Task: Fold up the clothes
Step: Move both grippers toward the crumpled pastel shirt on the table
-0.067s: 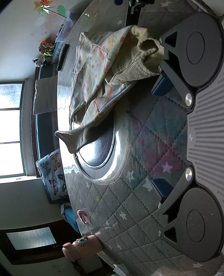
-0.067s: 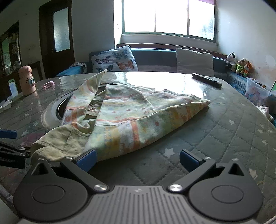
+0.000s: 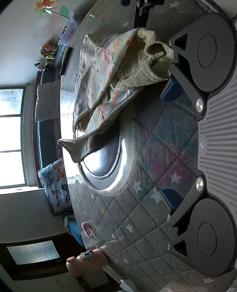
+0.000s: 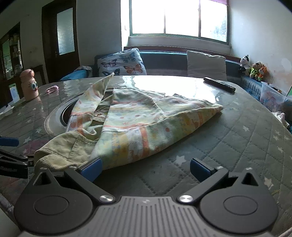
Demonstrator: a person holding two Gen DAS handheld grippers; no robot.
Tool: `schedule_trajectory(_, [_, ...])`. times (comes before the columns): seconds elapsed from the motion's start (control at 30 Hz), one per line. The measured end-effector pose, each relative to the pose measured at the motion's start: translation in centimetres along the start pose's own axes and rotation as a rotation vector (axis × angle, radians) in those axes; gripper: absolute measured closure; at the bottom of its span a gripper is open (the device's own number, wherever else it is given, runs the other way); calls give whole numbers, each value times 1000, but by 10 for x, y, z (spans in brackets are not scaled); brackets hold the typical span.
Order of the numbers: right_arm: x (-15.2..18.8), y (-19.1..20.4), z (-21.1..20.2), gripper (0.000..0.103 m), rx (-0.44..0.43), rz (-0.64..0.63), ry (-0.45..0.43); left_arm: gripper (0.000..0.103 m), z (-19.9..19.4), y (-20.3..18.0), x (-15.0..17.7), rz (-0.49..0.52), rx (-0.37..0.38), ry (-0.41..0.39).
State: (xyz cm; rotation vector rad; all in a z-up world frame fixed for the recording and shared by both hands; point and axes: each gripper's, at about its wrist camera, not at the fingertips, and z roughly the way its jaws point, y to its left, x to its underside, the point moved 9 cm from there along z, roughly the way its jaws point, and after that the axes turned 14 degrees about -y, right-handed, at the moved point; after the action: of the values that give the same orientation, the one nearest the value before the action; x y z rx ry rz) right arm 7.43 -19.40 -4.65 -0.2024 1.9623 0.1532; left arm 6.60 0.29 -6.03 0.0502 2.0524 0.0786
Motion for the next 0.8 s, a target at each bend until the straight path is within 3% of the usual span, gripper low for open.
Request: schedule_trajectory(0.8, [4, 15, -15, 0, -30, -5, -3, 0, -12, -6, 8, 6, 1, 15])
